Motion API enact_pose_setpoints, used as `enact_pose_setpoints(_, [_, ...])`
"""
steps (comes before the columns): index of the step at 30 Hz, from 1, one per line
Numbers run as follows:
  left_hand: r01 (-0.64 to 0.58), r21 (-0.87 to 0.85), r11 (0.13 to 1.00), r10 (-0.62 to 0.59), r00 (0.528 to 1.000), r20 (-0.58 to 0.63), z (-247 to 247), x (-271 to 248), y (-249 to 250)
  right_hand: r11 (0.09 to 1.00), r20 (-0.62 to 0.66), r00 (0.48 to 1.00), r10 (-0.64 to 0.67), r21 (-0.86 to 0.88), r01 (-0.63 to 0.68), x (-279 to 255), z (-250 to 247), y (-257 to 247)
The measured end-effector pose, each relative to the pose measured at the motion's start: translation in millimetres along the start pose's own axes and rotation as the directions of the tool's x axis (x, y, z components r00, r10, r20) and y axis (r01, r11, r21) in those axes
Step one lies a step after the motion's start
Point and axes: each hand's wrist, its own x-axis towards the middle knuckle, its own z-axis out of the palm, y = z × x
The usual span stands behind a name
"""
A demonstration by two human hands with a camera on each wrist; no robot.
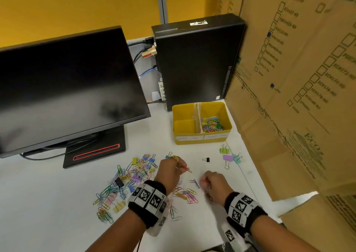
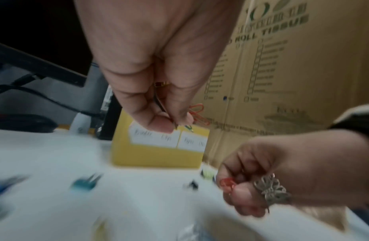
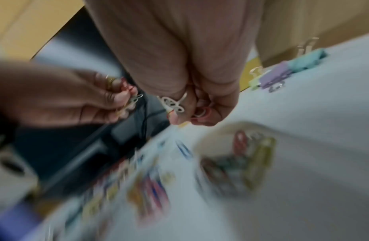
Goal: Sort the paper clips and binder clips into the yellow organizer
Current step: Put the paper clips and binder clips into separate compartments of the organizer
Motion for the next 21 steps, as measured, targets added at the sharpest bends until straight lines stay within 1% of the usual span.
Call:
enact_pose_setpoints(2, [-0.059, -0.077, 0.995, 0.056, 0.998, -0.032, -12.0, 22.3, 29.6, 0.977, -0.136, 0.99, 0.039, 0.215, -0.009, 6.2, -27.7, -5.1])
enact_pose_setpoints(4, [-0.091, -0.175, 0.98, 0.082, 0.995, -0.058, -20.4, 52.0, 58.4, 0.931, -0.257, 0.964, 0.076, 0.364, 0.024, 20.4, -61.7, -14.6])
enact_pose_setpoints(6, [-0.087, -0.215, 0.973, 0.075, 0.995, -0.063, -20.6, 85.9, 84.4, 0.915, -0.401, 0.91, 0.106, 0.397, 0.069, 43.9, -95.3, -21.4])
enact_pose_setpoints(8, [-0.074, -0.16, 0.984, 0.063, 0.996, -0.07, -15.1, 117.5, 103.1, 0.909, -0.503, 0.853, 0.14, 0.407, 0.091, 68.8, -123.8, -30.2])
enact_pose_setpoints(9, [-0.057, -0.12, 0.991, 0.05, 0.997, -0.057, -11.2, 131.1, 109.3, 0.927, -0.533, 0.834, 0.143, 0.367, 0.075, 80.9, -135.1, -33.4])
enact_pose_setpoints(10, [-0.03, -0.093, 0.995, 0.028, 0.999, -0.023, -8.0, 141.6, 114.5, 0.957, -0.534, 0.835, 0.132, 0.287, 0.032, 91.5, -143.6, -34.4])
enact_pose_setpoints(11, [-0.006, -0.044, 0.999, 0.007, 0.999, 0.039, -3.7, 151.5, 116.4, 0.984, -0.501, 0.859, 0.104, 0.178, -0.015, 99.0, -150.9, -35.4])
enact_pose_setpoints(12, [-0.008, 0.059, 0.998, 0.001, 0.993, 0.115, -0.6, 158.6, 116.8, 0.997, -0.431, 0.899, 0.075, 0.054, -0.057, 104.0, -155.9, -35.1])
enact_pose_setpoints(13, [-0.037, 0.182, 0.983, 0.004, 0.983, 0.182, 0.1, 161.1, 117.1, 0.994, -0.346, 0.937, 0.05, -0.075, -0.081, 105.5, -159.9, -35.0])
enact_pose_setpoints(14, [-0.078, 0.275, 0.958, 0.016, 0.975, 0.223, -1.3, 160.3, 116.0, 0.98, -0.272, 0.962, 0.023, -0.184, -0.076, 104.3, -162.0, -34.9])
enact_pose_setpoints(15, [-0.133, 0.319, 0.938, 0.055, 0.968, 0.244, -3.0, 157.7, 114.2, 0.964, -0.22, 0.975, -0.01, -0.261, -0.049, 101.5, -163.0, -33.1])
enact_pose_setpoints(17, [-0.234, 0.287, 0.929, 0.167, 0.957, 0.238, -10.7, 138.1, 105.4, 0.948, -0.18, 0.977, -0.117, -0.312, 0.056, 86.0, -160.0, -26.4])
enact_pose_setpoints(18, [-0.28, 0.267, 0.922, 0.234, 0.954, 0.189, -16.0, 123.6, 97.5, 0.945, -0.165, 0.972, -0.166, -0.307, 0.11, 73.6, -153.9, -20.4])
enact_pose_setpoints(19, [-0.306, 0.256, 0.917, 0.281, 0.951, 0.132, -19.3, 108.1, 84.0, 0.942, -0.123, 0.972, -0.202, -0.296, 0.158, 58.5, -143.5, -13.6])
enact_pose_setpoints(20, [-0.325, 0.257, 0.91, 0.309, 0.946, 0.1, -23.4, 91.0, 67.7, 0.941, -0.049, 0.977, -0.205, -0.285, 0.183, 41.4, -129.8, -6.2])
enact_pose_setpoints(21, [-0.335, 0.28, 0.9, 0.315, 0.942, 0.115, -26.3, 74.3, 49.0, 0.941, 0.037, 0.981, -0.192, -0.276, 0.194, 24.5, -113.3, 3.0])
